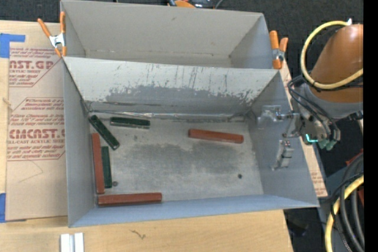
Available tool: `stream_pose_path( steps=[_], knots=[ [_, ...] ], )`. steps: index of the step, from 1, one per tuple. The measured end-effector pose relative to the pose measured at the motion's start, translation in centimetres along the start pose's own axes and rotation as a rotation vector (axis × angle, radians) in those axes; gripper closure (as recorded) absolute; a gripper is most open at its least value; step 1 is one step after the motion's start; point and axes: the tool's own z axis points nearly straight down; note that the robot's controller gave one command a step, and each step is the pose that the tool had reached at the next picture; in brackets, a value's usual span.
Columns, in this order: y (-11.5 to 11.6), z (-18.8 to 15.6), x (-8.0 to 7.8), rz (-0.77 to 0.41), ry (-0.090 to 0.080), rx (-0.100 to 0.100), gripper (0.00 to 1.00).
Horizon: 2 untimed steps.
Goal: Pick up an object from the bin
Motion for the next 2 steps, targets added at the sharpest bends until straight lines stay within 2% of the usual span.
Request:
stream_pose_path(
  steps=[1,2],
  knots=[
    [6.1,6.6,-3.8,-0.091,-0.003,-0.003,0.00],
    [5.8,15.9,-8.9,-0.115,-0.005,0.000,0.00]
  ],
)
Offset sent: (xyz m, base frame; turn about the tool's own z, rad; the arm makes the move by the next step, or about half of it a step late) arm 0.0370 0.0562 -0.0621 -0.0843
